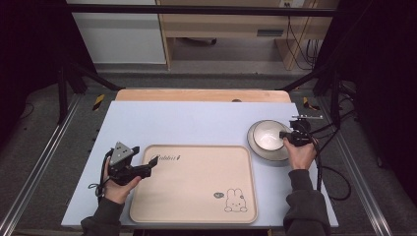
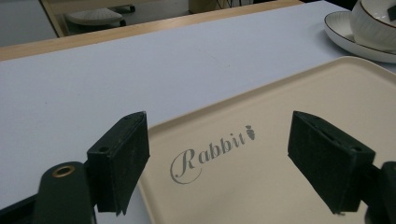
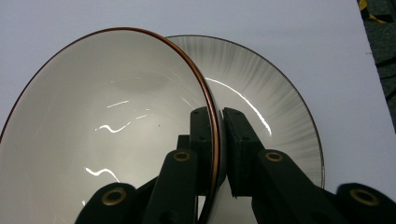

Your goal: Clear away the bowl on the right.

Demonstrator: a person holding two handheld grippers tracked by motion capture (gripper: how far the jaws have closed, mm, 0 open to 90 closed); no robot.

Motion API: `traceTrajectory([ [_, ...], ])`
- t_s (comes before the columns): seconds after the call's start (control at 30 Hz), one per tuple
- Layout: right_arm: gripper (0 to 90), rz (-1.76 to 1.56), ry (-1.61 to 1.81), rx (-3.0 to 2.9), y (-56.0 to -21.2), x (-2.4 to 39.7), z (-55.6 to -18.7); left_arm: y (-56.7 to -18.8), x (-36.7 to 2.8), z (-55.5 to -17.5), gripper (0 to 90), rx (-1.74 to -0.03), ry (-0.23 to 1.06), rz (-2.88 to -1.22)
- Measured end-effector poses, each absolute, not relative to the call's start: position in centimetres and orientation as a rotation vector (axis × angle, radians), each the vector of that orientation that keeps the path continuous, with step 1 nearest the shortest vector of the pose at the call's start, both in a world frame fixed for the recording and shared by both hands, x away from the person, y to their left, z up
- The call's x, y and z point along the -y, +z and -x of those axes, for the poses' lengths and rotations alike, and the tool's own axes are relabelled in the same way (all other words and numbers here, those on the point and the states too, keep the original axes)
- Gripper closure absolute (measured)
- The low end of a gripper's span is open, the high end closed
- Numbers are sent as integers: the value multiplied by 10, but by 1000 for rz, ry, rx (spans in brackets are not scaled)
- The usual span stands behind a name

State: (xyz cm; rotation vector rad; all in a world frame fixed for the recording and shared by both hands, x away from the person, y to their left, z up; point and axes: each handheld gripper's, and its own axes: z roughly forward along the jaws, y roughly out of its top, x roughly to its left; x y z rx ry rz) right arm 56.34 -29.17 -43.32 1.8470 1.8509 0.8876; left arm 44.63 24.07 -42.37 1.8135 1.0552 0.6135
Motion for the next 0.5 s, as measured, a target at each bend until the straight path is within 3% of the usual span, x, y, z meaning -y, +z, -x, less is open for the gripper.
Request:
traceTrajectory([
  [0.5,828,-1830,918,-1831,-425,293,-557,-423,-241,-446,205,-1052,613,-1810],
])
